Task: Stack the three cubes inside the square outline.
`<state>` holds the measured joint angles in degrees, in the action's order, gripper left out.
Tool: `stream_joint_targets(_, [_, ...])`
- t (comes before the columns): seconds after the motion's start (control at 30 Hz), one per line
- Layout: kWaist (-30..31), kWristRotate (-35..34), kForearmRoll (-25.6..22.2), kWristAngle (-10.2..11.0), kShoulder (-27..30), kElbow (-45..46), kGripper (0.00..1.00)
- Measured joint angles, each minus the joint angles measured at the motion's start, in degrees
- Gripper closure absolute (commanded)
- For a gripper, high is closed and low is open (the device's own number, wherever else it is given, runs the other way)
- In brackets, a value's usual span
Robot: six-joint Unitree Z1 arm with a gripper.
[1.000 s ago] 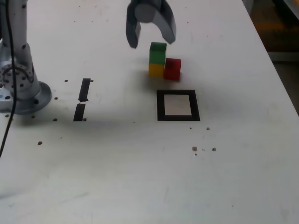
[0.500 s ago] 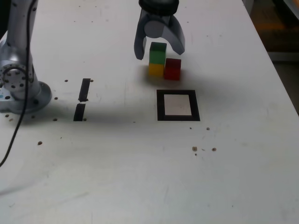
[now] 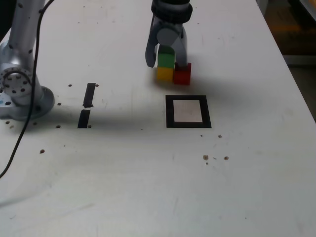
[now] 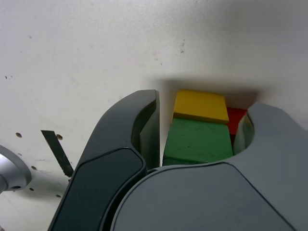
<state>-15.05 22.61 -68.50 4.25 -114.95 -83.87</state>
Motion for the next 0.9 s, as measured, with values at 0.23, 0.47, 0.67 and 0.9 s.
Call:
stream_joint_targets(0.23, [0.00, 0.01, -0.23, 0.12, 2.87, -0.55, 0.78])
stream_joint_targets(0.47, [-0.34, 0.02, -2.56, 0.76, 4.70, 0.48, 0.82])
stream_joint_targets(0.67, [-7.65, 1.72, -2.59, 2.73, 8.66, 3.25, 0.82])
stream_joint_targets(0.9, [-14.49, 2.70, 1.71, 4.15, 8.49, 9.39, 0.82])
